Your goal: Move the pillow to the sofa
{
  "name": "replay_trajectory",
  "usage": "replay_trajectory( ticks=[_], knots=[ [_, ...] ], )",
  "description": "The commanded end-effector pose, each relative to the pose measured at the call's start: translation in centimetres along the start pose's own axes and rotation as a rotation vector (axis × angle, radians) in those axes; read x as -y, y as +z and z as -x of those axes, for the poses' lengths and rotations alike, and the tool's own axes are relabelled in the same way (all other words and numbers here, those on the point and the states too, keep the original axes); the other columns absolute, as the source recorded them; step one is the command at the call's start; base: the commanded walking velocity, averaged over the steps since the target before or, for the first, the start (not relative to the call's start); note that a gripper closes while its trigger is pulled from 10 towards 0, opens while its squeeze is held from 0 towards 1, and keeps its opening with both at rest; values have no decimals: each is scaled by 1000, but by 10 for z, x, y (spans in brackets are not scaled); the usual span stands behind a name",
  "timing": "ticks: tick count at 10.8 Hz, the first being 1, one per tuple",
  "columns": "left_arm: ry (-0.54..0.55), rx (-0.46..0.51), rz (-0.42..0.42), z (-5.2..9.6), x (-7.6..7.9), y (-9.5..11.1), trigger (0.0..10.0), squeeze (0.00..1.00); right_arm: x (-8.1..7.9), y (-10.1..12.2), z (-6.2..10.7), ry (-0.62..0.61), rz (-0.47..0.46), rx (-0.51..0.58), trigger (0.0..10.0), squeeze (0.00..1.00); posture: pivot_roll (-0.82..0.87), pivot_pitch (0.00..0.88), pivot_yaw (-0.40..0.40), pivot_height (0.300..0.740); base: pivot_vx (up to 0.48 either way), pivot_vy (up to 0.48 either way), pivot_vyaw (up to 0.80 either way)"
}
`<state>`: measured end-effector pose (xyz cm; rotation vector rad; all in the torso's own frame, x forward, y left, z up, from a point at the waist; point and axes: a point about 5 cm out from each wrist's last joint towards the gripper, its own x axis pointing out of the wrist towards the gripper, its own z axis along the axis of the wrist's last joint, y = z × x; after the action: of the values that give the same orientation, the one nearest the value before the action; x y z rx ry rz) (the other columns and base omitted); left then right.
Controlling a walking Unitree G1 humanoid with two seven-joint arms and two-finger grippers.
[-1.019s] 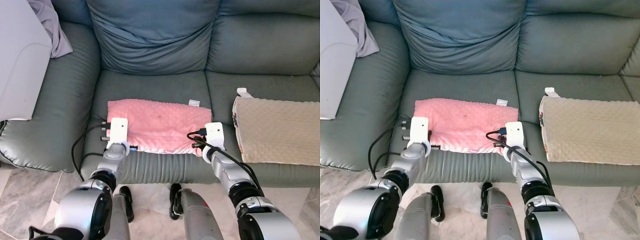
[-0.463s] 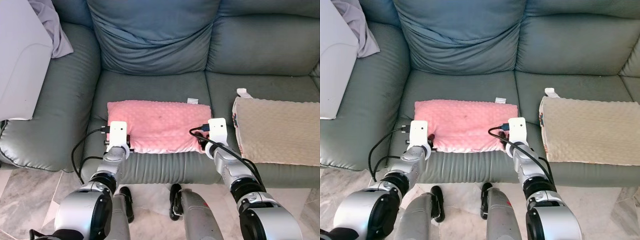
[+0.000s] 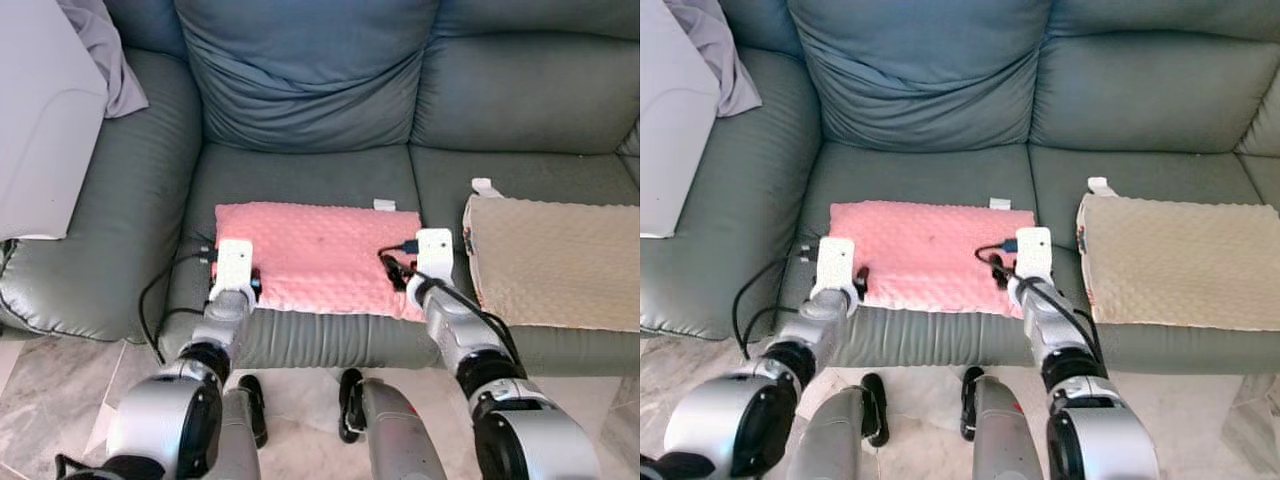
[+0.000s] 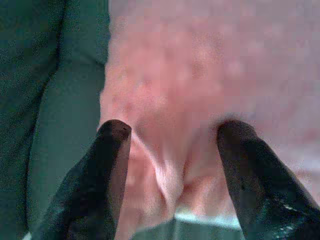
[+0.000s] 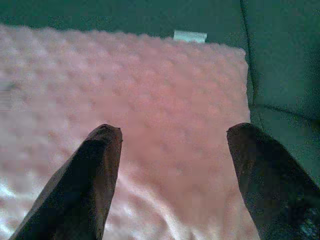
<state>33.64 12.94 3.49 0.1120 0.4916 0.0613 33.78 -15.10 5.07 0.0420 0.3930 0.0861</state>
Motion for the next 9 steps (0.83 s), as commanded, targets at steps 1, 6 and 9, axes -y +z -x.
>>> replay_trajectory(
  ticks=[1,6,9],
  knots=[
    [-10,-22,6,0,1,-3,10000,1000,0,-1,1,-9,-22,2,10000,1000,-103,188,-18,740,0,0,0],
    [-80,157,22,1,2,22,10000,1000,-11,7,12,40,73,165,10000,1000,-79,89,2,740,0,0,0],
    [-134,322,-12,12,-20,19,10000,1000,-4,0,33,92,166,263,10000,1000,-44,0,29,740,0,0,0]
  ],
)
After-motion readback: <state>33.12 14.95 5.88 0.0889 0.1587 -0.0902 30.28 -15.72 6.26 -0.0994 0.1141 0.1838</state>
